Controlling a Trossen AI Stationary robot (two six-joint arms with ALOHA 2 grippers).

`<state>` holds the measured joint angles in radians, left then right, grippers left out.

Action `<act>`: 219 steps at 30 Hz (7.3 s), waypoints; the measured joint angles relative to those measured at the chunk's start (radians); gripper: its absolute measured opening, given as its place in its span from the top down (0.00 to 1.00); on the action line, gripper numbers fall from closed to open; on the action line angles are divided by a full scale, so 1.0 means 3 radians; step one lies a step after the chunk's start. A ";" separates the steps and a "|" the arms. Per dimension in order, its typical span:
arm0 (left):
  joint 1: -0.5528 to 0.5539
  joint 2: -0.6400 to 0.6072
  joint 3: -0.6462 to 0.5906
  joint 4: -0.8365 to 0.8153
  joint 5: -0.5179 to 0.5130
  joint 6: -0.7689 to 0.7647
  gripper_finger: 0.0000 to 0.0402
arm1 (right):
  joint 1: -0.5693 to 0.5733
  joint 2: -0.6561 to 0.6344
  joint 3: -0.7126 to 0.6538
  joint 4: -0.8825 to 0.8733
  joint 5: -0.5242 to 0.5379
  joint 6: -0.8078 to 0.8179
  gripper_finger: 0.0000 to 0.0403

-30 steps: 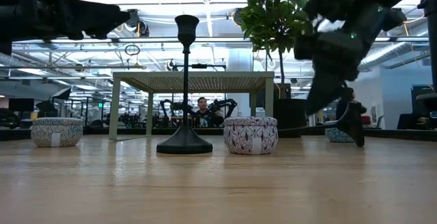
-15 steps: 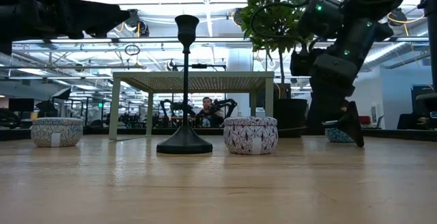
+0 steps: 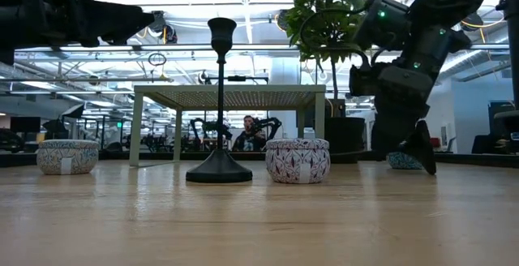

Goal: Pick & Place candle stick holders
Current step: Put the black candle holder on the shelf, then put the black candle holder on the shelf aligned with the other black candle holder

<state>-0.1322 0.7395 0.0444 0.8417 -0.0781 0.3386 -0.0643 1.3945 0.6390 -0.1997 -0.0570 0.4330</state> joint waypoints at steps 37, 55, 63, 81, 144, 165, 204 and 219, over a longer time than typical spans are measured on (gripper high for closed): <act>-0.0001 0.0000 0.0000 0.0019 0.0005 -0.0032 0.47 | 0.0154 -0.1082 -0.0029 0.1796 -0.0293 -0.1374 0.97; -0.0001 0.0000 0.0000 0.0342 0.0007 -0.0093 0.47 | -0.0420 0.0207 0.0274 0.3782 0.0367 -0.2158 0.97; -0.0003 0.0000 0.0000 0.0341 0.0005 -0.0112 0.47 | -0.0705 0.0523 0.0616 0.3624 0.0870 -0.2008 0.97; -0.0004 0.0000 0.0000 0.0326 0.0005 -0.0101 0.47 | -0.1114 0.1274 0.0616 0.4427 0.1131 -0.1731 0.97; -0.0180 0.0001 0.0000 0.0173 -0.0022 -0.0656 0.47 | -0.1015 0.0624 0.0608 0.3082 0.1135 -0.1748 0.43; -0.0348 0.1072 0.0778 -0.0264 -0.0126 -0.0689 0.47 | -0.0534 -0.0464 0.0610 0.0899 0.1154 -0.1599 0.43; -0.0343 0.3014 0.1441 0.0329 0.0096 -0.1063 0.87 | -0.0106 -0.0534 0.0389 0.0777 0.1142 -0.1300 0.45; -0.0289 0.2151 0.1816 0.0173 0.0052 -0.1246 0.96 | -0.0106 -0.0535 0.0244 0.0855 0.1142 -0.1219 0.46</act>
<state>-0.2189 1.3849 0.5894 0.8937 -0.0626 -0.0351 -0.0959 1.2339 0.7123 0.0568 0.2857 0.0675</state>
